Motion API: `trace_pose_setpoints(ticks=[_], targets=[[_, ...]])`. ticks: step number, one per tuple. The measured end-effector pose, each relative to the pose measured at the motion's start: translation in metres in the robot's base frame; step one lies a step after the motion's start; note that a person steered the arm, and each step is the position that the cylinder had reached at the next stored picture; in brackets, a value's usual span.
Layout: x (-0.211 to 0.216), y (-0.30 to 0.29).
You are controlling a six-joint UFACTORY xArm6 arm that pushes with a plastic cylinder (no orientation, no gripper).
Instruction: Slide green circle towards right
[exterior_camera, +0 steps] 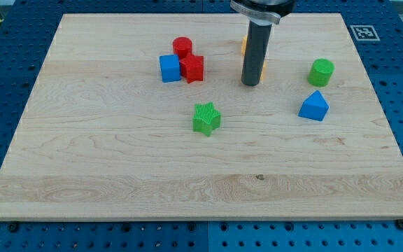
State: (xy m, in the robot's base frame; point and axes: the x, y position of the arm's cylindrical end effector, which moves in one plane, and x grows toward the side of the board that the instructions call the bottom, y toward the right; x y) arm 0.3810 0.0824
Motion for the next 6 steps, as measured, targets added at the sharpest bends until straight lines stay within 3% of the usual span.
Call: trace_pose_setpoints(ticks=[3,5,6], targets=[[-0.051,0.020],[-0.001,0.046],[0.005,0.092]])
